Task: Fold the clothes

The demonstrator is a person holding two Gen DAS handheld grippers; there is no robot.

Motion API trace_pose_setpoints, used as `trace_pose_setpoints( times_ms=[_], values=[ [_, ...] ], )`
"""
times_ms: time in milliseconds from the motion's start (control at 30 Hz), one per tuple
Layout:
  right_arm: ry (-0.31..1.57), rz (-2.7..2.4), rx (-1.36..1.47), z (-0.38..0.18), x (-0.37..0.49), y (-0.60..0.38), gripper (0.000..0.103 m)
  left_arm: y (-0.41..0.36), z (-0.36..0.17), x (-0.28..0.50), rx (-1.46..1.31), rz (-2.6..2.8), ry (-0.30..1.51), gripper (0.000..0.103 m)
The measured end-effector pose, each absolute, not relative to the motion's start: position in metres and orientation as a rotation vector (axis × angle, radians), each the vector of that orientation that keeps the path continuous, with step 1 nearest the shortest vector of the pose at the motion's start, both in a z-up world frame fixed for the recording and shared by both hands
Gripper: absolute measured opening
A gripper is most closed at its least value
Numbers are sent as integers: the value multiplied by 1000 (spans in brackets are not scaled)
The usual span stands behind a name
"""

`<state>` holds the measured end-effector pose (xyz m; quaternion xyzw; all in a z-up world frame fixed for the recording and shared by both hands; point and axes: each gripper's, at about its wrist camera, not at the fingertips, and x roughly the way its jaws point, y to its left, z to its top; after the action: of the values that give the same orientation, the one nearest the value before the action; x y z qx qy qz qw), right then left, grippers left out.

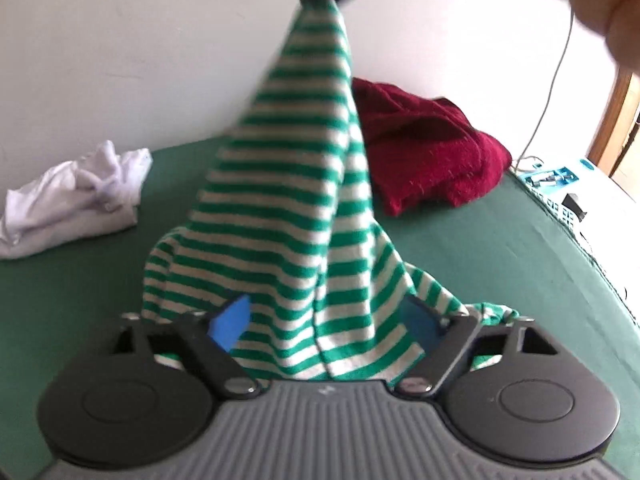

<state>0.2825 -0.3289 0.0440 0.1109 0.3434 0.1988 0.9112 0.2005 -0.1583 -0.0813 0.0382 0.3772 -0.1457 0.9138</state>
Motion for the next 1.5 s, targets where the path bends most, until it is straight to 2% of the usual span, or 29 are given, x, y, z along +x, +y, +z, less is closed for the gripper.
trace_pose_setpoints(
  times_ms=[100, 133, 300, 333, 367, 467, 533, 600, 633, 733, 767, 967, 1100, 1133, 1167, 1200, 1233, 1500],
  values=[
    [688, 396, 216, 52, 277, -328, 4, -162, -90, 204, 55, -316, 800, 71],
    [682, 390, 212, 55, 276, -328, 4, -162, -91, 206, 47, -318, 806, 66],
    [645, 369, 218, 63, 270, -323, 2, -152, -93, 217, -13, -353, 821, 30],
    [623, 371, 223, 66, 265, -322, 0, -148, -93, 218, -32, -360, 828, 16],
    [599, 374, 228, 69, 261, -321, 0, -144, -93, 220, -52, -367, 835, 9],
    [574, 366, 190, 75, 251, -314, 1, -134, -94, 217, -100, -371, 841, 8],
    [622, 334, 167, 65, 251, -314, 7, -133, -97, 211, -85, -361, 836, 8],
    [673, 302, 144, 53, 251, -314, 8, -133, -101, 205, -69, -358, 844, 8],
    [700, 264, 146, 44, 254, -316, 13, -135, -102, 204, -60, -363, 850, 9],
    [775, 105, 261, 15, 266, -337, 61, -144, -101, 197, 13, -348, 826, 10],
    [796, 86, 314, 5, 270, -345, 63, -147, -101, 196, 33, -345, 820, 10],
    [922, 4, 505, -36, 269, -370, 63, -154, -103, 194, 77, -340, 819, 11],
    [906, 47, 526, -50, 279, -372, 61, -160, -104, 193, 113, -333, 821, 12],
    [895, 51, 523, -51, 282, -371, 59, -160, -104, 193, 111, -336, 822, 12],
    [898, 57, 530, -53, 285, -371, 34, -161, -104, 193, 115, -334, 822, 13],
    [903, 64, 538, -55, 288, -370, 19, -161, -104, 193, 120, -331, 822, 13],
    [905, 62, 552, -52, 284, -368, 10, -162, -105, 192, 126, -327, 826, 13],
    [648, 198, 564, 20, 235, -362, 9, -156, -87, 169, 123, -387, 790, 11]
  ],
)
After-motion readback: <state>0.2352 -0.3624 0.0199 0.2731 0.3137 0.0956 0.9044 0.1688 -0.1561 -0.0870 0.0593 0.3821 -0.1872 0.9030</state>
